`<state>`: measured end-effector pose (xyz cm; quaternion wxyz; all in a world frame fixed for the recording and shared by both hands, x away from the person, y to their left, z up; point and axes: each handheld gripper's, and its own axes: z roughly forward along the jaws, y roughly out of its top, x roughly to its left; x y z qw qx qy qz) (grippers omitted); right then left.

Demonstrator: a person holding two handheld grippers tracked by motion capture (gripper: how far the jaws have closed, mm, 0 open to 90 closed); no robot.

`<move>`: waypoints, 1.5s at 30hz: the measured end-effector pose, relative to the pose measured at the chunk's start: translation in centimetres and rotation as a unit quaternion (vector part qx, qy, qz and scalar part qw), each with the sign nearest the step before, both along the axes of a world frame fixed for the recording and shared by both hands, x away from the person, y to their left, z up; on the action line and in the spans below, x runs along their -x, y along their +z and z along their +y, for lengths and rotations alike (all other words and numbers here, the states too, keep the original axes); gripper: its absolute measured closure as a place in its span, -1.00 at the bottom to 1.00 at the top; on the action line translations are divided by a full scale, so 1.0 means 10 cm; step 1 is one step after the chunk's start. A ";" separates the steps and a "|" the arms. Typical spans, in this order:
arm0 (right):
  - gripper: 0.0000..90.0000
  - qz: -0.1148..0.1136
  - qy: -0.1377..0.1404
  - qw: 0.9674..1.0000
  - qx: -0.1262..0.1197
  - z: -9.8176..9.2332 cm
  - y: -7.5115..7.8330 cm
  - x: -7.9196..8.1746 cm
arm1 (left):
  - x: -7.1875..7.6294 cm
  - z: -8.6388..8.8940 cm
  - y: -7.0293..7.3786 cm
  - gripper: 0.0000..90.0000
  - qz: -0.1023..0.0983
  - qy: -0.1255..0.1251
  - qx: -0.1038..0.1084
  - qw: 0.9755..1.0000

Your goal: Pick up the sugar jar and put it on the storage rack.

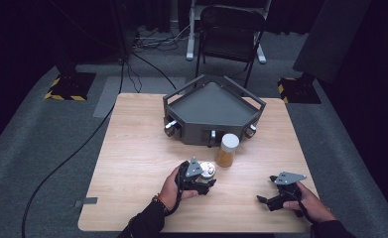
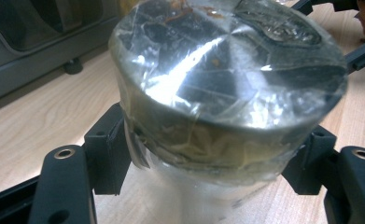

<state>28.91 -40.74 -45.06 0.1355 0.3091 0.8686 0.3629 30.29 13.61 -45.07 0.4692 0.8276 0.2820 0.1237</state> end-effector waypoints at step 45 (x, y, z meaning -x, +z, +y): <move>-1.00 0.000 0.000 1.000 0.000 0.00 0.00 0.00 | -0.07 0.16 0.55 -0.33 -0.055 0.077 0.050 0.994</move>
